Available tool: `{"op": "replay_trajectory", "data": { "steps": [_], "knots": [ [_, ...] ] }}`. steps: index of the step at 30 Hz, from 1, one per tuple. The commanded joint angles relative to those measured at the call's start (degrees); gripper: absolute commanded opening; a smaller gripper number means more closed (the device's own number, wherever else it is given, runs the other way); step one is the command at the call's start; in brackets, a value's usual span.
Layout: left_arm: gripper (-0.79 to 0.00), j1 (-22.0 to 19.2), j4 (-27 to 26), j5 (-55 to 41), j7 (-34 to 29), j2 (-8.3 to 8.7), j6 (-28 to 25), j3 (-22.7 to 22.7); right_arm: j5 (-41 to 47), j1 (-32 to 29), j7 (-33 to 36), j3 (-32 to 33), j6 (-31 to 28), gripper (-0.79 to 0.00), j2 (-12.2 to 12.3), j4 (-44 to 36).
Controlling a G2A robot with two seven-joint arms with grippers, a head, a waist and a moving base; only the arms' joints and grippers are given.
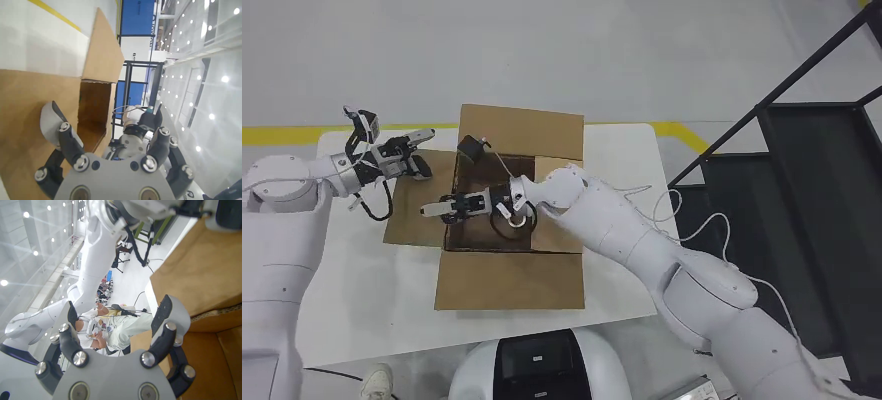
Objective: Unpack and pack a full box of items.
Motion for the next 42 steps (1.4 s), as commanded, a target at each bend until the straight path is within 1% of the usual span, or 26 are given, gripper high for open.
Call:
{"op": "replay_trajectory", "data": {
  "steps": [1,4,6,10,14,16,18,20,23,27,29,31,32,35,36,38,41,42],
  "knots": [
    [0.0,-0.2,0.3,2.2,2.2,-0.2,1.8,1.3,-1.5,-1.6,-0.1,3.0,-0.2,0.0,1.9,-2.9],
    [0.0,-0.8,0.5,8.5,4.2,-0.7,5.2,5.2,-4.8,-5.3,-0.7,8.6,1.2,0.0,5.4,-8.7],
    [0.0,-1.2,1.1,8.2,3.7,-1.35,6.0,7.1,-7.1,-8.7,-1.1,13.0,2.9,0.0,7.8,-14.0],
    [0.0,-2.7,3.4,8.3,4.4,-2.44,5.7,9.9,-11.4,-17.3,-1.2,22.9,7.4,0.0,12.2,-26.8],
    [0.0,-4.1,5.2,7.7,4.9,-2.87,4.1,10.3,-14.5,-25.3,-0.7,30.4,11.7,0.0,14.9,-37.6],
    [0.0,-4.4,5.2,6.7,5.1,-2.6,2.6,8.9,-15.2,-28.1,-0.3,32.8,12.9,0.0,15.6,-41.0],
    [0.0,-4.1,3.7,5.5,3.9,-2.07,0.3,7.1,-15.4,-30.1,0.3,34.3,13.7,0.0,16.2,-43.3],
    [0.0,-3.0,0.5,4.2,1.0,-1.35,-4.0,5.1,-15.5,-31.5,0.7,35.2,14.4,0.0,16.5,-44.5],
    [0.0,-0.9,-4.5,1.6,-3.0,-0.53,-7.9,2.7,-14.9,-32.9,1.7,36.2,14.6,0.0,16.9,-44.8],
    [0.0,0.5,-9.7,-1.7,-8.0,-0.16,-11.3,1.8,-14.9,-34.3,2.1,37.5,14.6,0.0,17.4,-44.8],
    [0.0,0.5,-10.4,-3.2,-9.8,-0.21,-12.9,2.0,-15.2,-35.3,1.9,38.5,14.7,0.0,17.7,-44.9],
    [0.0,-0.3,-10.6,-4.6,-10.8,-0.61,-13.4,3.4,-15.5,-36.4,1.6,39.6,14.8,0.0,18.0,-45.3],
    [0.0,-1.0,-10.6,-4.6,-11.8,-0.91,-13.5,4.7,-15.9,-37.1,1.2,40.4,15.0,0.0,18.2,-45.2],
    [0.0,-3.7,-8.9,-2.1,-11.7,-2.16,-15.1,9.6,-18.5,-39.4,-0.5,42.9,15.9,0.0,18.8,-45.9],
    [0.0,-4.7,-7.7,-2.8,-12.0,-2.77,-15.4,11.3,-19.0,-40.4,-0.9,43.6,16.0,0.0,19.0,-46.4],
    [0.0,-6.7,-5.5,-3.7,-12.8,-4.03,-18.4,14.6,-19.0,-42.4,-1.2,45.3,16.1,0.0,19.4,-47.5],
    [0.0,-10.0,-1.7,-4.7,-11.5,-6.48,-21.2,19.9,-18.1,-45.1,-0.6,47.5,16.3,0.0,19.9,-49.3],
    [0.0,-11.0,-0.1,-5.3,-11.1,-7.39,-21.4,21.7,-17.3,-45.9,-0.2,48.0,16.2,0.0,20.1,-49.9]
  ]
}}
